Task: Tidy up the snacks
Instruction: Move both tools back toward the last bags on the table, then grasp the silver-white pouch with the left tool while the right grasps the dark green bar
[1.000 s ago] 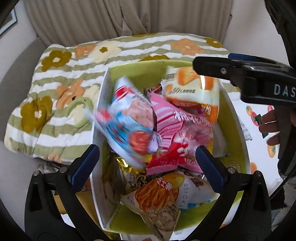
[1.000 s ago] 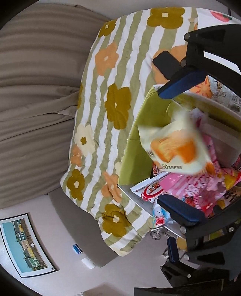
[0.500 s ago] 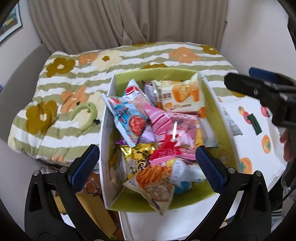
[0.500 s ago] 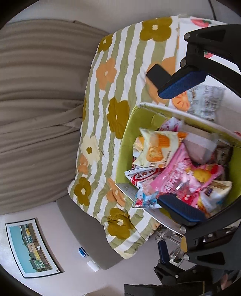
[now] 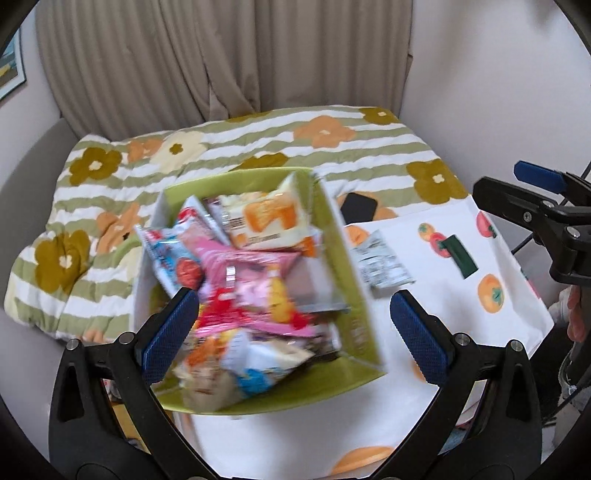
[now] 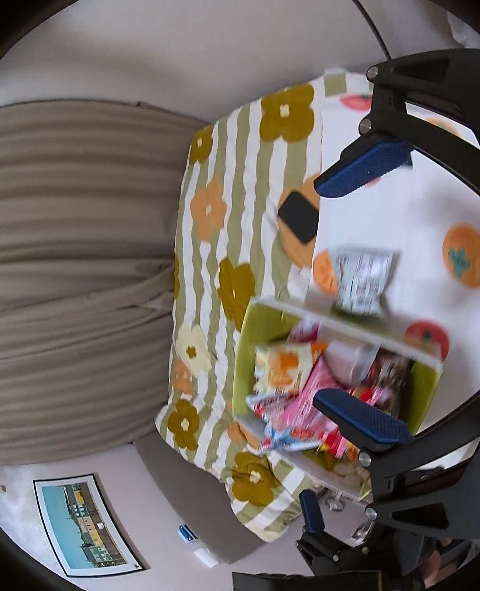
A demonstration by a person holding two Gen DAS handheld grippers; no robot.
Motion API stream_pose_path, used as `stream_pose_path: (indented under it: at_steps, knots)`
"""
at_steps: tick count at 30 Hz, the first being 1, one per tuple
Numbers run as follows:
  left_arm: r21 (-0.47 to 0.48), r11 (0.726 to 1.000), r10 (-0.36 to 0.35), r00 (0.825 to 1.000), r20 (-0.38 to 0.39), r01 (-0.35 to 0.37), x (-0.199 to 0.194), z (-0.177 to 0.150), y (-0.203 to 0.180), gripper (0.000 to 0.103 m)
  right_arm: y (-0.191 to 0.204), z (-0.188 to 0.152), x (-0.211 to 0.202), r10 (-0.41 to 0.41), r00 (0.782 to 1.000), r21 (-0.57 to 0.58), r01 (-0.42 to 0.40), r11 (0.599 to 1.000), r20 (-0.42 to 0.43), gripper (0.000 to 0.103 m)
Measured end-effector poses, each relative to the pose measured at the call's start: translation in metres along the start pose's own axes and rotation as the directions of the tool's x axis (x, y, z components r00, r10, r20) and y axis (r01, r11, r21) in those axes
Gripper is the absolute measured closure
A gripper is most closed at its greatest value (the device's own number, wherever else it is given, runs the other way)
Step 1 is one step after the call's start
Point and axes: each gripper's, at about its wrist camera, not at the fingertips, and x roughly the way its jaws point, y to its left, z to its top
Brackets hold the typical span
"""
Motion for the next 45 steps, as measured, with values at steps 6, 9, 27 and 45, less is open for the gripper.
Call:
stream_pose_path:
  at_steps: [6, 9, 27, 45]
  knots:
    - [-0.008, 1.000, 0.014, 1.000, -0.025, -0.015, 0.020, 0.006, -0.060, 0.001, -0.067, -0.017, -0.001, -0.009, 1.000, -0.012, 0.009, 1.000, -0.018, 0.000]
    - [0.016, 0.999, 0.033, 0.998, -0.052, -0.032, 0.037, 0.010, -0.096, 0.001, -0.099, -0.023, 0.007, -0.003, 0.999, -0.008, 0.002, 1.000, -0.042, 0.000]
    - [0.285, 0.899, 0.374, 0.921, -0.106, -0.332, 0.192, -0.005, -0.203, 0.000, -0.203, -0.098, 0.111, 0.076, 0.962, 0.051, -0.065, 0.997, -0.263, 0.000]
    - [0.359, 0.836, 0.493, 0.856, -0.156, -0.415, 0.263, -0.004, -0.187, 0.003, -0.200, -0.143, 0.168, 0.000, 0.949, -0.085, -0.028, 0.996, -0.315, 0.000]
